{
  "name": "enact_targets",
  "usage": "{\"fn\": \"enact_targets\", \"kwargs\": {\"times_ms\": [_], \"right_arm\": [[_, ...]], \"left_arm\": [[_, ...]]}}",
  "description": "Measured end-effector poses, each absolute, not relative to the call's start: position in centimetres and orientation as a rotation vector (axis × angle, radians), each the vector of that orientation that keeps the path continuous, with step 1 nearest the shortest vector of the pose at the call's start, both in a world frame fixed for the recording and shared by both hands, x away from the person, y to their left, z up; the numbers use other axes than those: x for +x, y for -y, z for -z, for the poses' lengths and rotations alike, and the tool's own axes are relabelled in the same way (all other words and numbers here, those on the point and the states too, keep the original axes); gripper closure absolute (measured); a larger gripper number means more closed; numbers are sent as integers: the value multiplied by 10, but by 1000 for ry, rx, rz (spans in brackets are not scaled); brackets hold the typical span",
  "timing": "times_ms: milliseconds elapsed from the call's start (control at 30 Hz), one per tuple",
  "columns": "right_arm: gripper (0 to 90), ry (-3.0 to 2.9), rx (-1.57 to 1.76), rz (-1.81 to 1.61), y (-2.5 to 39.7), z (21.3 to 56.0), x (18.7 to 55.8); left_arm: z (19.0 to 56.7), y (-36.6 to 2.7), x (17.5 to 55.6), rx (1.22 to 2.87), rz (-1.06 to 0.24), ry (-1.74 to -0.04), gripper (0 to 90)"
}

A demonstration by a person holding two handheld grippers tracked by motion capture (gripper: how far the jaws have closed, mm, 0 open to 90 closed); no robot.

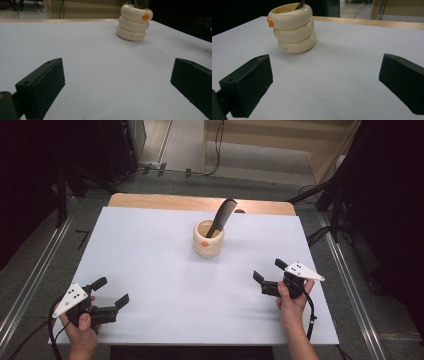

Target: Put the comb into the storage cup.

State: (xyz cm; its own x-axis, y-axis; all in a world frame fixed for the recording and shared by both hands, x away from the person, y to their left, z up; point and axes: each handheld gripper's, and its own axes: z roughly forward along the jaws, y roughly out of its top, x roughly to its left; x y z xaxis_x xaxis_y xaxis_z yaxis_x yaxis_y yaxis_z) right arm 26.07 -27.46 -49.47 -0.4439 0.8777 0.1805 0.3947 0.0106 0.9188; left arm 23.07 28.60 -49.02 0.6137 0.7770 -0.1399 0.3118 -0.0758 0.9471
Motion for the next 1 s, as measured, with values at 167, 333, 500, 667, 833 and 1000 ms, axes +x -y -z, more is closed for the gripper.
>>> {"fn": "enact_targets", "kwargs": {"times_ms": [167, 333, 500, 667, 833, 1000], "right_arm": [[0, -1852, 1299, -1415, 279, 497, 256], [0, -1848, 1300, -1412, 284, 498, 252], [0, -1843, 1302, -1406, 290, 498, 247], [0, -1838, 1309, -1400, 296, 498, 243], [0, -1830, 1311, -1391, 302, 499, 239], [0, -1823, 1311, -1390, 307, 501, 235]], "left_arm": [[490, -286, 231, 1660, -491, -913, 0], [490, -286, 231, 1663, -493, -914, 0], [490, -286, 231, 1665, -494, -913, 0], [490, -286, 231, 1664, -493, -913, 0], [490, -286, 231, 1670, -495, -914, 0], [490, -285, 231, 1675, -495, -910, 0]]}}
